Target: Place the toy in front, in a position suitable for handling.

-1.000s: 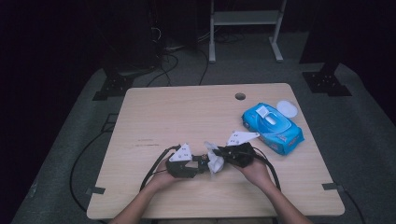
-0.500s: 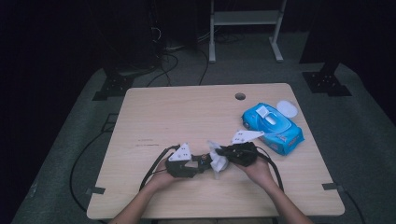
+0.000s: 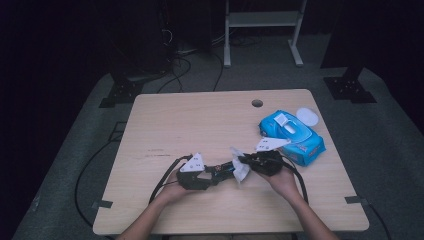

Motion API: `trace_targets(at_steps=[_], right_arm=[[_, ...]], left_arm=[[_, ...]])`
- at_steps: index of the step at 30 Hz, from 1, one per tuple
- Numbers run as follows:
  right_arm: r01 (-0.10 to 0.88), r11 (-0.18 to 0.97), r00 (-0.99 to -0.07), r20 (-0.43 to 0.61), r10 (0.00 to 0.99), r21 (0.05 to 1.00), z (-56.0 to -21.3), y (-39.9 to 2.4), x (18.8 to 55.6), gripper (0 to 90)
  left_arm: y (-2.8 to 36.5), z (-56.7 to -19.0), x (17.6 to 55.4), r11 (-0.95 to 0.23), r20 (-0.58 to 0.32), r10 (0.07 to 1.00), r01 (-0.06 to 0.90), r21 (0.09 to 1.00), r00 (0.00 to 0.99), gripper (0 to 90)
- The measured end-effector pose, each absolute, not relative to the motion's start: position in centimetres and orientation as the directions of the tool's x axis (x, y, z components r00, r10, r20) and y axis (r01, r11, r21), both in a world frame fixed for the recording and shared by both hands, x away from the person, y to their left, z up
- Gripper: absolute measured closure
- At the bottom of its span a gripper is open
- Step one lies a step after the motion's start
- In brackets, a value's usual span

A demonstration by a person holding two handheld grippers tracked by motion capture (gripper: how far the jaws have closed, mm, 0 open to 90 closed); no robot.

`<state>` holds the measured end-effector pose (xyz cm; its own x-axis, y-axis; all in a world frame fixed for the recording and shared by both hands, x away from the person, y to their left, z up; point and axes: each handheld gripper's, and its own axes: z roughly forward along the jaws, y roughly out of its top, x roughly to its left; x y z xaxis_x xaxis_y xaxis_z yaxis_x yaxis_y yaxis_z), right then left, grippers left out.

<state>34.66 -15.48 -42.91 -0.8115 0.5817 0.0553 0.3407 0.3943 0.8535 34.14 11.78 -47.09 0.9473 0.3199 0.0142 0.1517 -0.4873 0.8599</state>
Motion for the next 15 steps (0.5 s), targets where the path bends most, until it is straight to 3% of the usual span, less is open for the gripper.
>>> trace_targets(at_steps=[5,15], right_arm=[[0.298,0.434,-0.847,0.025,0.531,0.85,-43.0,-13.6,34.3,84.5],[0.381,0.402,-0.775,0.051,0.629,0.833,-42.8,-18.6,35.2,84.5]], left_arm=[[12.0,-47.2,34.3,-0.474,-0.006,0.323,0.167,0.865,0.947,58.2],[12.2,-47.0,34.5,-0.486,0.016,0.311,0.144,0.862,0.95,58.2]])
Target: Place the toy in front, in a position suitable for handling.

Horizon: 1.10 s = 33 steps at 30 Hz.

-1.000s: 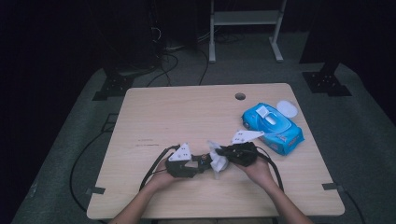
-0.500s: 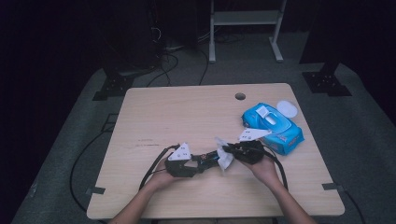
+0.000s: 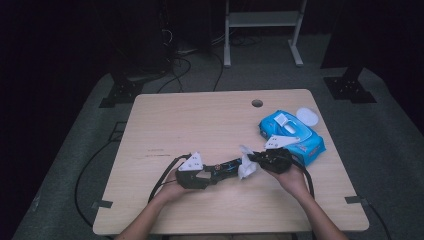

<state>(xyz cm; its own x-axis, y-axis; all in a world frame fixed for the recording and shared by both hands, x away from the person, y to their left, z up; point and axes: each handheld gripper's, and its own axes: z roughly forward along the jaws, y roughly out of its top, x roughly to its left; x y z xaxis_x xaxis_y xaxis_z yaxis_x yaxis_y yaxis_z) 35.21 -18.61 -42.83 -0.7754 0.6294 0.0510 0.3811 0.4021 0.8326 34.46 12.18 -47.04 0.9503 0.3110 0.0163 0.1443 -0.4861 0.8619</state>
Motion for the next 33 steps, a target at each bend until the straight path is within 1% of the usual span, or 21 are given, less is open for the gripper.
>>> trace_targets(at_steps=[4,7,13,17,19,21,24,27,28,29,33], right_arm=[[0.378,0.401,-0.782,0.056,0.621,0.835,-42.7,-18.1,35.3,84.6],[0.371,0.406,-0.802,0.069,0.593,0.835,-42.7,-16.8,35.4,84.6],[0.336,0.421,-0.857,0.089,0.507,0.842,-42.9,-12.9,35.1,84.8],[0.328,0.411,-0.888,0.129,0.442,0.85,-43.0,-10.4,34.8,84.8],[0.31,0.434,-0.897,0.109,0.429,0.846,-43.0,-9.7,34.7,84.8],[0.305,0.446,-0.894,0.092,0.439,0.842,-42.8,-10.2,34.9,84.8],[0.318,0.453,-0.868,0.063,0.493,0.833,-42.6,-12.3,35.5,84.8],[0.355,0.441,-0.835,0.067,0.546,0.824,-42.6,-14.7,35.9,84.8],[0.377,0.414,-0.825,0.097,0.557,0.829,-42.6,-15.6,36.2,84.9],[0.377,0.419,-0.818,0.085,0.569,0.826,-42.6,-16.1,36.2,84.8],[0.376,0.416,-0.817,0.084,0.571,0.828,-42.7,-16.4,36.0,84.8]], left_arm=[[12.1,-47.1,34.5,-0.486,0.019,0.309,0.141,0.862,0.951,58.2],[12.0,-47.0,34.5,-0.489,0.025,0.307,0.135,0.862,0.952,58.0],[11.8,-46.9,34.6,-0.505,0.047,0.298,0.115,0.856,0.953,57.9],[11.8,-46.9,34.6,-0.506,0.049,0.295,0.113,0.855,0.954,57.9],[11.8,-46.8,34.6,-0.508,0.052,0.296,0.112,0.854,0.954,58.0],[11.9,-46.8,34.6,-0.514,0.061,0.292,0.103,0.852,0.954,58.1],[11.9,-46.8,34.7,-0.519,0.067,0.29,0.098,0.849,0.955,58.1],[12.0,-46.8,35.1,-0.512,0.07,0.31,0.105,0.853,0.948,58.1],[12.0,-46.8,35.2,-0.51,0.067,0.31,0.106,0.853,0.948,58.1],[12.0,-46.8,35.3,-0.512,0.07,0.311,0.105,0.853,0.948,58.0],[12.1,-46.8,35.4,-0.504,0.056,0.334,0.128,0.854,0.941,55.8]])
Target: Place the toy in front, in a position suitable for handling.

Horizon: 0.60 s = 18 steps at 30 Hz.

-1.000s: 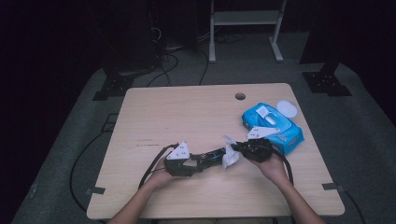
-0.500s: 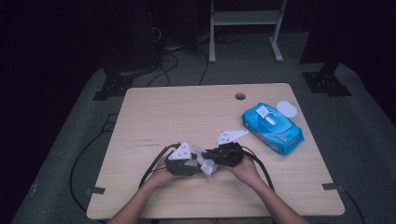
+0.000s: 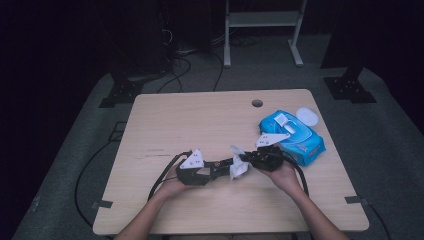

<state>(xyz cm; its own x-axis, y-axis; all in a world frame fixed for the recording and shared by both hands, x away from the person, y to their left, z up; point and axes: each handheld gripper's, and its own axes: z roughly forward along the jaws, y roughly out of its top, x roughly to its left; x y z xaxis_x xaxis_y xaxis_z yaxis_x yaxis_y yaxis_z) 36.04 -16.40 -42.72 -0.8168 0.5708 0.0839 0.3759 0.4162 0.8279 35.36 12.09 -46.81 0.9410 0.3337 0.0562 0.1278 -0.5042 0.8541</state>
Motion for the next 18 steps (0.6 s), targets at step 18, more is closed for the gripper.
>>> trace_targets(at_steps=[18], right_arm=[[0.327,0.45,-0.858,0.061,0.509,0.831,-42.9,-14.0,34.4,84.8]], left_arm=[[12.3,-47.1,35.2,-0.501,0.034,0.332,0.146,0.853,0.943,55.4]])
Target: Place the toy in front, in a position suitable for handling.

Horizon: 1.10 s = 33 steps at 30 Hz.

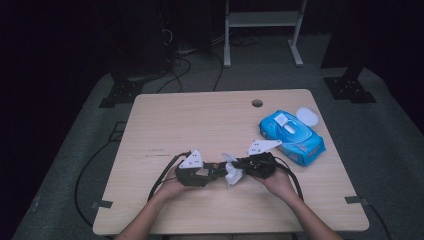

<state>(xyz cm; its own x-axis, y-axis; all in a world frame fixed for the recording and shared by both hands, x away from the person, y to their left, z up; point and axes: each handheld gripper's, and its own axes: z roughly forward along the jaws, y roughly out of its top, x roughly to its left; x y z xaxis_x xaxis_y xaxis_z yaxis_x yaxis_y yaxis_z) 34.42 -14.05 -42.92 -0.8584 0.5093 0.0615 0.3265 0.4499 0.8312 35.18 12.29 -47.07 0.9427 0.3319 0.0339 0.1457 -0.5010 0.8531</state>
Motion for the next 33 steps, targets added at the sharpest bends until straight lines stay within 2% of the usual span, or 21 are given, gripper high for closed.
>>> trace_targets(at_steps=[6,10,14,17,20,27,33], right_arm=[[0.325,0.449,-0.875,0.085,0.476,0.832,-42.9,-11.8,34.7,84.8],[0.299,0.473,-0.889,0.061,0.455,0.829,-42.7,-10.7,34.8,84.8],[0.34,0.452,-0.85,0.063,0.524,0.825,-42.6,-13.5,35.8,84.8],[0.389,0.407,-0.829,0.122,0.546,0.826,-42.8,-15.1,36.3,84.9],[0.364,0.437,-0.836,0.083,0.542,0.822,-42.6,-14.9,35.8,84.8],[0.362,0.439,-0.846,0.092,0.525,0.822,-42.9,-15.2,34.6,84.8],[0.353,0.455,-0.851,0.08,0.518,0.817,-43.3,-15.3,33.6,84.8]], left_arm=[[11.8,-47.3,35.0,-0.522,0.046,0.307,0.128,0.843,0.951,57.5],[12.1,-47.2,35.1,-0.523,0.05,0.31,0.127,0.843,0.949,57.6],[12.3,-47.0,35.4,-0.544,0.075,0.315,0.115,0.831,0.946,57.7],[12.3,-46.9,35.7,-0.526,0.057,0.339,0.139,0.839,0.939,57.2],[12.5,-46.9,35.9,-0.506,0.015,0.367,0.187,0.842,0.93,51.1],[12.4,-47.0,35.9,-0.491,-0.065,0.357,0.246,0.835,0.932,34.8],[12.4,-47.1,35.7,-0.486,-0.071,0.336,0.237,0.841,0.939,33.3]])
